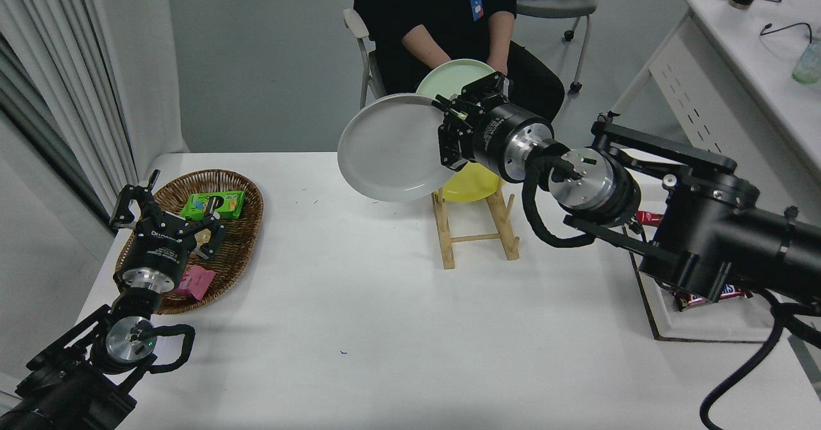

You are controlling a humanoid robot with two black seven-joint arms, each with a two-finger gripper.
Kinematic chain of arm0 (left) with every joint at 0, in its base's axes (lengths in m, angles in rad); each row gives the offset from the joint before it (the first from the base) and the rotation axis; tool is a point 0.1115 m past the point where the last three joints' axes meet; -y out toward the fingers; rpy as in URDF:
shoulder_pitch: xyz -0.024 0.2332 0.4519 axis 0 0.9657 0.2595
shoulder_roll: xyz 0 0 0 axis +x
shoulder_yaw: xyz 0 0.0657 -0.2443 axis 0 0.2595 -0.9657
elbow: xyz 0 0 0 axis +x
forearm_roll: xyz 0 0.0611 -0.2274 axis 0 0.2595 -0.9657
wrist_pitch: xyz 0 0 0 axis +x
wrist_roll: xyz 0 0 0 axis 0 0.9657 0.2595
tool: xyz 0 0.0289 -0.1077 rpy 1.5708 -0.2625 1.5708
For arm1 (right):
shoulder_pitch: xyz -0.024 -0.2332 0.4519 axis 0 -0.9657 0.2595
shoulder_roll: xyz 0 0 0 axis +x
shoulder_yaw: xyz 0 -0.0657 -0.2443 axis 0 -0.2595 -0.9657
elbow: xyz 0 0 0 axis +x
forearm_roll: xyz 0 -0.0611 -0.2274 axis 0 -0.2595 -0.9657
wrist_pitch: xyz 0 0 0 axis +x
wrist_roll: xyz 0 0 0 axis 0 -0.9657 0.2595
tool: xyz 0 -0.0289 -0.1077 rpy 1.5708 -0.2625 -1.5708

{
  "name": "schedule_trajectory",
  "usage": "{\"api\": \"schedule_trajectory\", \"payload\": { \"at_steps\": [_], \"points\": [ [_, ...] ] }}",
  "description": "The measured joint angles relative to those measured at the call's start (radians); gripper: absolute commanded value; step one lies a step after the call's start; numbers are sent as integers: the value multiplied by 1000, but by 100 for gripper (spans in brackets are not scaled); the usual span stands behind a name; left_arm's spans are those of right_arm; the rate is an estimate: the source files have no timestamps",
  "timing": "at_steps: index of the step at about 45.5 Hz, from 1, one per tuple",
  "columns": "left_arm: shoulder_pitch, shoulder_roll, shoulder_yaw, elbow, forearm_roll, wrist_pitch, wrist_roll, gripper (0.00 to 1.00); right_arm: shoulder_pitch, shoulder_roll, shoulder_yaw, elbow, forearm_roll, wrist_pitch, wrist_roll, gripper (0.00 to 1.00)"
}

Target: Place the plate on the table

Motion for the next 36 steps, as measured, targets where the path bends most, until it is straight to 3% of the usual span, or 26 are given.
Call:
{"api": "schedule_trajectory", "payload": {
  "at_steps": [21, 36],
  "points": [
    [0, 0, 0, 0, 0, 0, 0, 98, -41, 55, 13, -3, 94, -103, -150, 0],
    [0, 0, 0, 0, 0, 0, 0, 98, -105, 67, 40, -4, 148, -137, -192, 0]
  ]
}}
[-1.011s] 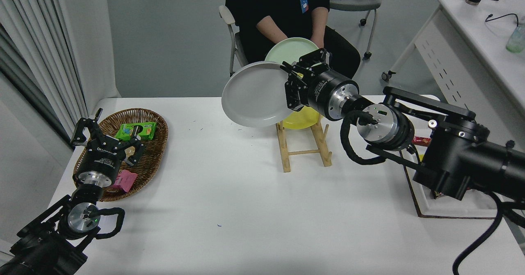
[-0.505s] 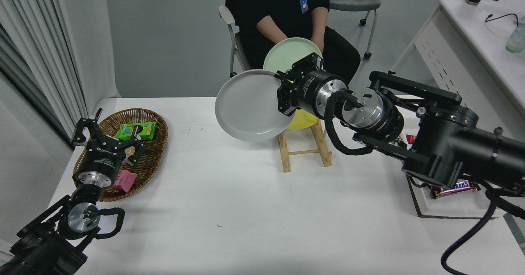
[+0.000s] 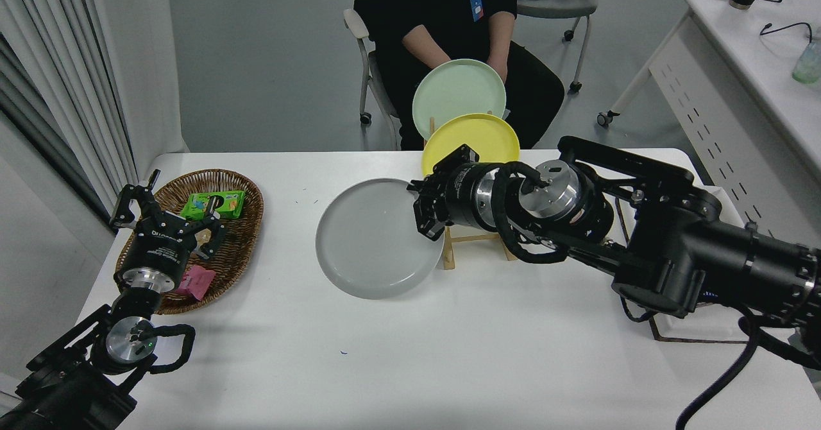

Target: Place the plate on the table

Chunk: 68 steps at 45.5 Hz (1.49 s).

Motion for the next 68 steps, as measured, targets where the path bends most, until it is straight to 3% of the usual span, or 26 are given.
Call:
{"api": "schedule_trajectory", "payload": {
  "at_steps": [42, 68],
  "points": [
    [0, 0, 0, 0, 0, 0, 0, 98, -95, 29, 110, -10, 270, -55, -10, 0],
    [0, 0, 0, 0, 0, 0, 0, 98, -232, 27, 161, -44, 313, -56, -12, 0]
  ]
}}
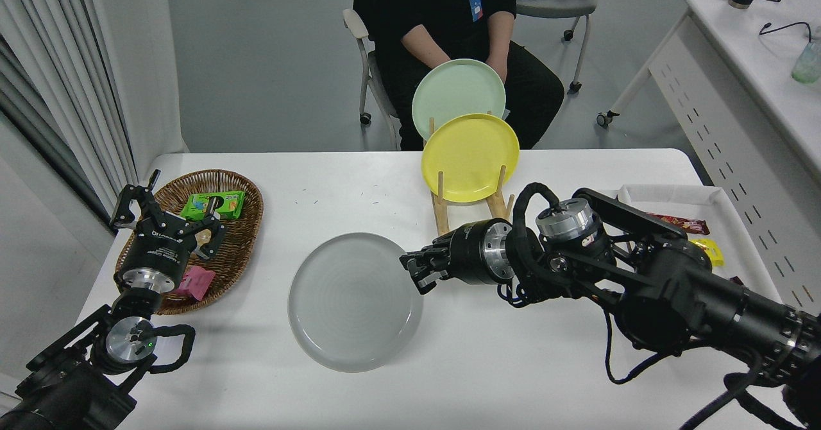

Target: Place the plate on the table

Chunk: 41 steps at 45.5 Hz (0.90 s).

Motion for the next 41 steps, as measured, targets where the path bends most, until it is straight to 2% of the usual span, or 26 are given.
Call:
{"api": "schedule_trajectory", "payload": {
  "at_steps": [41],
  "points": [
    [0, 0, 0, 0, 0, 0, 0, 98, -137, 5, 24, -102, -8, 0, -1, 0]
  ]
}}
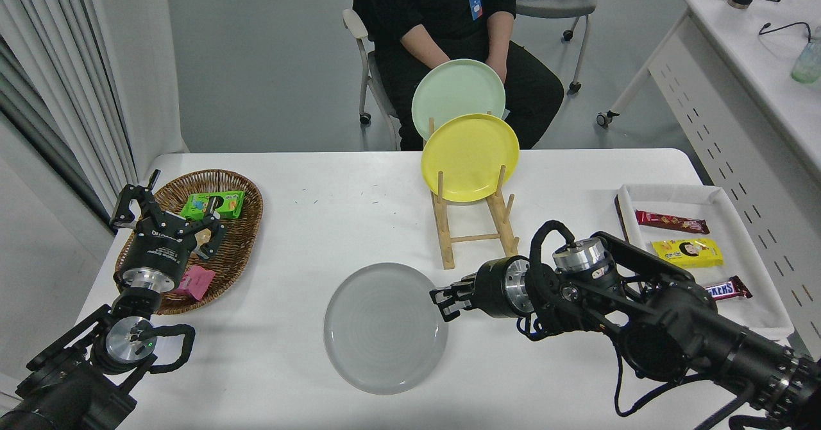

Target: Place the plate on the table

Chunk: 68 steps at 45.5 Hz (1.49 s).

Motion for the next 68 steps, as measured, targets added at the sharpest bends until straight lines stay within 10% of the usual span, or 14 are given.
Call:
{"api": "schedule_trajectory", "payload": {
  "at_steps": [68],
  "points": [
    [0, 0, 0, 0, 0, 0, 0, 98, -146, 83, 72, -76, -37, 0, 0, 10]
  ]
}}
